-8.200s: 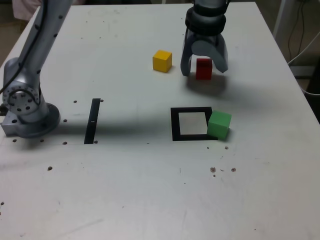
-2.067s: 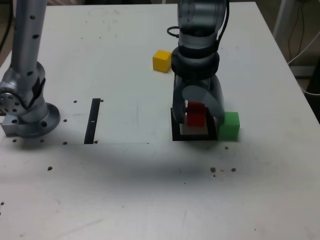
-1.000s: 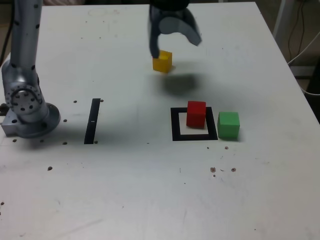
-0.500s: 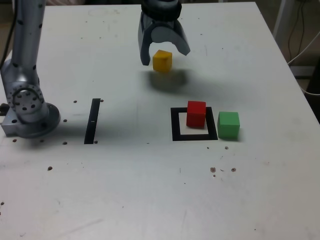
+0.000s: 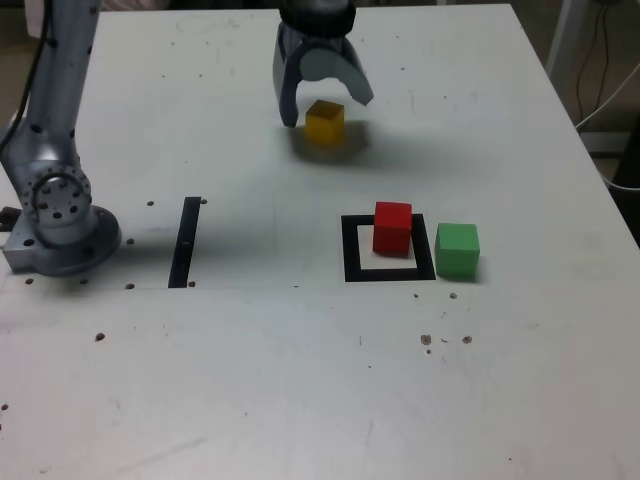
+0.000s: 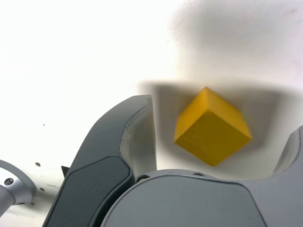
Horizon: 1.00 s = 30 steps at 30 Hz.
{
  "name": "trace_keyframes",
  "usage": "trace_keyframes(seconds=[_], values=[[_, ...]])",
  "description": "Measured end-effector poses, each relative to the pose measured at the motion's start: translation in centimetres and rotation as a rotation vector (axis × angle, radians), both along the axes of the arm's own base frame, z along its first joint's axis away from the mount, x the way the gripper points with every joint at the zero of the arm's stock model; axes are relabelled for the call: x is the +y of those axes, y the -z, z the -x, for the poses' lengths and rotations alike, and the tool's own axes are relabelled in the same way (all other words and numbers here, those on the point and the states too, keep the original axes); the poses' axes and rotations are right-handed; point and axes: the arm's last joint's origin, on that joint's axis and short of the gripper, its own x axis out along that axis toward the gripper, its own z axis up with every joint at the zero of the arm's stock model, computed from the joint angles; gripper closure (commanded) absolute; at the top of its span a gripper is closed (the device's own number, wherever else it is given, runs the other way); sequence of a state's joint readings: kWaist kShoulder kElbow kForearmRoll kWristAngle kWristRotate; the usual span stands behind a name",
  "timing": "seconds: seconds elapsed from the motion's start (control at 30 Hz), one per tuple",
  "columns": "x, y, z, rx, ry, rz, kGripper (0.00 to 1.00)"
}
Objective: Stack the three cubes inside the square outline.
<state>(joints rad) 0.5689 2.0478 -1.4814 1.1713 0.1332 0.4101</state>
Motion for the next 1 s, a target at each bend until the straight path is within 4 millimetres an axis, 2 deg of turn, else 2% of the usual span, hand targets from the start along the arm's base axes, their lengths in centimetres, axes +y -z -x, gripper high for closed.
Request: trace_keyframes(seconds=[0.27, 0.4, 1.0], values=[[-0.3, 1.0, 0.0, -0.01, 0.003, 0.003, 0.03], [-0.1, 1.5, -0.5, -0.029, 0.006, -0.005, 0.07], [-0.2, 2.3, -1.0, -0.002, -0.007, -0.01, 0.47]])
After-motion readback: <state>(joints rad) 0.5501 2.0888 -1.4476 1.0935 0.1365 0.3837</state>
